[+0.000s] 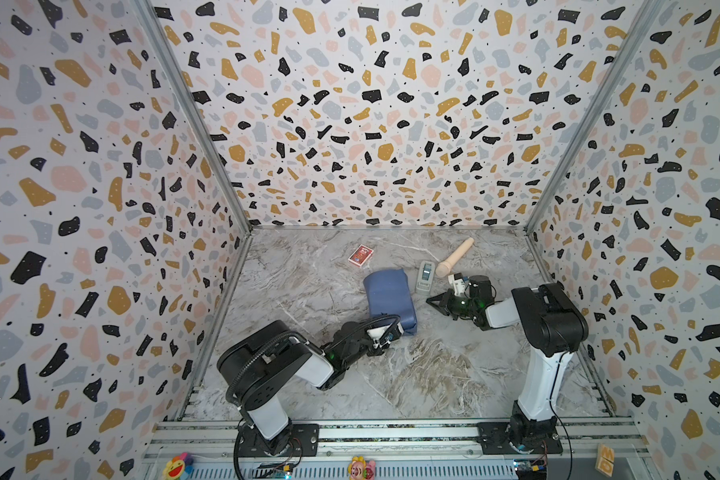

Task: Wrap the gift box in paper
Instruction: 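Carry the tape with the right gripper back toward the box's nearer end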

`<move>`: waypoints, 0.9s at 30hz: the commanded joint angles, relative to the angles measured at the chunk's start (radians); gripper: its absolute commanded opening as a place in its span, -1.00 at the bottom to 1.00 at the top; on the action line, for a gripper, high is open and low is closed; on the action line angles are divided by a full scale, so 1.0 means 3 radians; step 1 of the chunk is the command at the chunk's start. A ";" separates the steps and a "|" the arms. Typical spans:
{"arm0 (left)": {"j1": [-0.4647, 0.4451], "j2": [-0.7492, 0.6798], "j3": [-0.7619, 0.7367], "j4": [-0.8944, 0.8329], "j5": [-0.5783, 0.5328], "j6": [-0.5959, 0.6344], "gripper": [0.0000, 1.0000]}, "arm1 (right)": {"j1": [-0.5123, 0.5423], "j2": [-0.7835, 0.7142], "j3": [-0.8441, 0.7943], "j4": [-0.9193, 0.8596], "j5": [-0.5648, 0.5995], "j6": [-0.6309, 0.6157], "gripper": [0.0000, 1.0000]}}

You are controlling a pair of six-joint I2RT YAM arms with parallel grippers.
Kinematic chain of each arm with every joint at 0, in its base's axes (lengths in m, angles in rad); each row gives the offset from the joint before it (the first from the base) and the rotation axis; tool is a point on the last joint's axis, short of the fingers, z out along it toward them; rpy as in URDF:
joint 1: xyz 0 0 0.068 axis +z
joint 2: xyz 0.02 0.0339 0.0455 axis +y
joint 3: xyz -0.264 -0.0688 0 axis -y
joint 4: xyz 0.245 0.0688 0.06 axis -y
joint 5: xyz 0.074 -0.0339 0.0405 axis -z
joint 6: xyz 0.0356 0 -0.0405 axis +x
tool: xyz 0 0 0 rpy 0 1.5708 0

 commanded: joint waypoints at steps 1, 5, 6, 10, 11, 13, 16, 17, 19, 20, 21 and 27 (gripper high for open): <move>0.0006 0.0162 -0.0040 -0.0626 0.0125 -0.0137 0.05 | 0.0015 -0.0596 -0.0193 -0.0153 -0.0169 -0.0327 -1.00; 0.0006 0.0156 -0.0050 -0.0616 0.0118 -0.0141 0.05 | 0.0153 -0.1310 -0.0608 -0.0314 -0.0321 -0.0660 -1.00; 0.0006 0.0157 -0.0048 -0.0611 0.0120 -0.0141 0.05 | 0.0218 -0.1499 -0.0715 -0.0364 -0.0337 -0.0756 -1.00; 0.0006 0.0157 -0.0058 -0.0598 0.0123 -0.0151 0.05 | 0.0586 -0.2070 -0.1031 -0.0468 -0.0371 -0.1039 -1.00; 0.0006 0.0153 -0.0061 -0.0592 0.0123 -0.0157 0.05 | 0.0700 -0.2174 -0.1102 -0.0446 -0.0359 -0.1083 -1.00; 0.0006 0.0147 -0.0070 -0.0580 0.0128 -0.0158 0.05 | 0.0879 -0.2273 -0.1195 -0.0406 -0.0289 -0.1152 -1.00; 0.0011 0.0139 -0.0071 -0.0581 0.0138 -0.0161 0.05 | 0.1077 -0.2205 -0.1251 -0.0210 -0.0277 -0.1171 -1.00; 0.0011 0.0137 -0.0070 -0.0580 0.0138 -0.0166 0.05 | 0.1129 -0.2138 -0.1236 -0.0142 -0.0281 -0.1168 -1.00; 0.0011 0.0132 -0.0072 -0.0580 0.0138 -0.0166 0.05 | 0.1212 -0.1990 -0.1193 0.0011 -0.0262 -0.1144 -1.00; 0.0014 0.0129 -0.0076 -0.0580 0.0138 -0.0164 0.05 | 0.1254 -0.1902 -0.1163 0.0071 -0.0243 -0.1137 -1.00; 0.0015 0.0132 -0.0074 -0.0580 0.0138 -0.0169 0.05 | 0.1278 -0.1814 -0.1122 0.0110 -0.0223 -0.1129 -1.00; 0.0016 0.0126 -0.0070 -0.0585 0.0143 -0.0166 0.05 | 0.1413 -0.1409 -0.0934 0.0367 -0.0093 -0.1053 -1.00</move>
